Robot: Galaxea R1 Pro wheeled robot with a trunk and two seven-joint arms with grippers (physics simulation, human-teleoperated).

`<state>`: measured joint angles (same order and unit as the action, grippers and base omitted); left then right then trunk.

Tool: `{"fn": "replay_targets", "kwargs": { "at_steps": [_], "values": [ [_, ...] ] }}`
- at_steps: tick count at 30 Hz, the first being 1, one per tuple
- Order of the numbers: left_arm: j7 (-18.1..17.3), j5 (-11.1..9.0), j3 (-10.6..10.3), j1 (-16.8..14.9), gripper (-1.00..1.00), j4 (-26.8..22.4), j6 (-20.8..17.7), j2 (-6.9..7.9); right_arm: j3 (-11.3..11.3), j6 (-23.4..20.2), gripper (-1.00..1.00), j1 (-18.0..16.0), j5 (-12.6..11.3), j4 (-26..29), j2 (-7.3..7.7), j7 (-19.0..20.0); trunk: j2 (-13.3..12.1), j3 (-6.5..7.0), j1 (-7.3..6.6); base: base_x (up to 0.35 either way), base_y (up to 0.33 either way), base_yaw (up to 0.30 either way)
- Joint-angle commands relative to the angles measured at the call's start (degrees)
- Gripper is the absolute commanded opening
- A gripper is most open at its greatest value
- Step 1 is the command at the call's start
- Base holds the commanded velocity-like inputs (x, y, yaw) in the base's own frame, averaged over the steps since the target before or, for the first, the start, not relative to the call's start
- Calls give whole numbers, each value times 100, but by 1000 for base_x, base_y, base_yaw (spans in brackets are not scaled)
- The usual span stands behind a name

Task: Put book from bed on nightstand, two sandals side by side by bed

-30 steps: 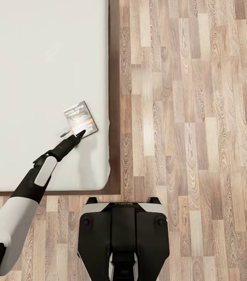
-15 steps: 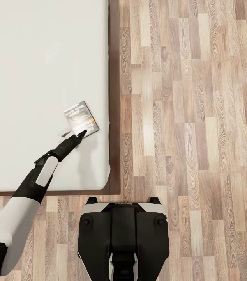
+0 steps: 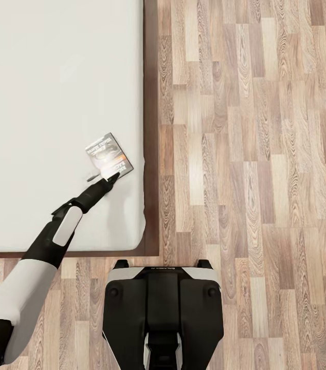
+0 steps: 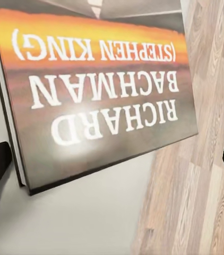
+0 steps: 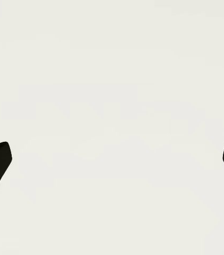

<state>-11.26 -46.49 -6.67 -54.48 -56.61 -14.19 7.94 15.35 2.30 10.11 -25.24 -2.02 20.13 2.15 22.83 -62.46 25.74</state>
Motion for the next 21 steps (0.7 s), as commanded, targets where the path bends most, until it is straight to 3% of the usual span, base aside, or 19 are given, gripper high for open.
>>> {"fn": "replay_targets", "kwargs": {
  "at_steps": [1,21],
  "values": [
    [3,-54,-17,-1,100,-1,-25,3,47,24,100,0,-60,-9,0,22,9,-5,4,0,0,0],
    [19,-54,-62,-1,100,-3,-23,-54,47,20,100,0,-60,-9,0,22,9,-5,4,0,0,0]
  ]
}}
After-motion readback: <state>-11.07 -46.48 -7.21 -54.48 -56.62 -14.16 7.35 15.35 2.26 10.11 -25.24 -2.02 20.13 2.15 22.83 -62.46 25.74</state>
